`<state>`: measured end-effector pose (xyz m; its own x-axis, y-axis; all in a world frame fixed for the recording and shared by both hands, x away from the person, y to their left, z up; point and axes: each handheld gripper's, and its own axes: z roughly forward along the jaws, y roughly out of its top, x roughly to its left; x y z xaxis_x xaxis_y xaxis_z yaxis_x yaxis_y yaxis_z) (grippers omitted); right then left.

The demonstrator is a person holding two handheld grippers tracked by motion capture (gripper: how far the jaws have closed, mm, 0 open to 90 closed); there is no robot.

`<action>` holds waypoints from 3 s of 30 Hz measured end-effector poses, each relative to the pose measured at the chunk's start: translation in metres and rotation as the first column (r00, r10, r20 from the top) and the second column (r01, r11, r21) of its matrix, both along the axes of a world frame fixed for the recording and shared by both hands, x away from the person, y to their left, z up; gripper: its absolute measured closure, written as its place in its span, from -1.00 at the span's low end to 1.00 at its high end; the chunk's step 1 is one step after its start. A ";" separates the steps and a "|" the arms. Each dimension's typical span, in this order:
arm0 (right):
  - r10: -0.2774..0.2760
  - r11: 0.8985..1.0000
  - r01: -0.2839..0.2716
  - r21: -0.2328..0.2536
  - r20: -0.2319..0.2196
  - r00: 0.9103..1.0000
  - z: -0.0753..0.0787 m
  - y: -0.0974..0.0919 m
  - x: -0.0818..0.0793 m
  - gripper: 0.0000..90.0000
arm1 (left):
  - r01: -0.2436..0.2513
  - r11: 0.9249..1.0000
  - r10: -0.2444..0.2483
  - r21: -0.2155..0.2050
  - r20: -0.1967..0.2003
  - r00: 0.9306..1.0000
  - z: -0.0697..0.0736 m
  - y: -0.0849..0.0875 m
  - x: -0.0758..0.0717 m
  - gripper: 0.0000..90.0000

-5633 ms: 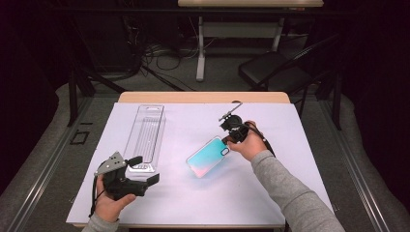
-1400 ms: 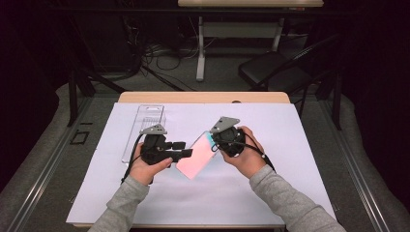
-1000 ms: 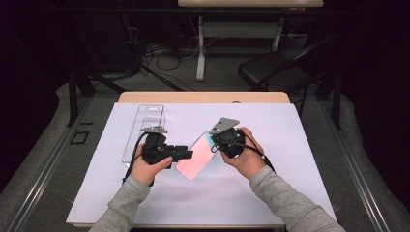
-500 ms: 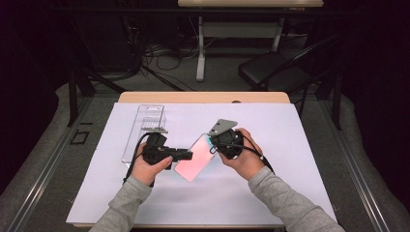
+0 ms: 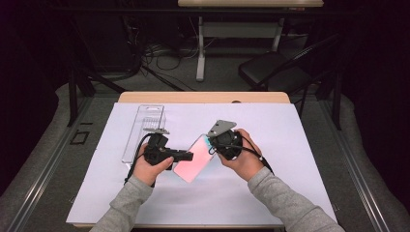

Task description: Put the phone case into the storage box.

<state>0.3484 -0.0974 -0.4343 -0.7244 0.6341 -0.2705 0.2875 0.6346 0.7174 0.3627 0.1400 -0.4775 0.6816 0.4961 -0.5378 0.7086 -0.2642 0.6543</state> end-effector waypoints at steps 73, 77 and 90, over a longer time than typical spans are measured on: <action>0.011 0.999 -0.010 0.037 -0.035 0.999 -0.001 0.000 0.003 0.93 | 0.033 0.999 -0.033 -0.032 0.002 0.999 -0.002 0.006 0.003 0.81; 0.011 0.999 -0.010 0.044 -0.035 0.999 -0.001 0.000 0.004 0.92 | 0.031 0.999 -0.031 -0.033 0.001 1.000 -0.002 0.007 0.003 0.81; 0.006 0.995 -0.003 0.102 -0.024 1.000 0.003 -0.003 0.003 0.57 | 0.002 0.999 -0.001 -0.035 0.017 1.000 -0.002 0.012 0.005 0.81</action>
<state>0.3516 -0.1008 -0.4313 -0.7330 0.6540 -0.1869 0.3030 0.5600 0.7711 0.3673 0.1525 -0.4795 0.6914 0.4763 -0.5432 0.6970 -0.2422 0.6749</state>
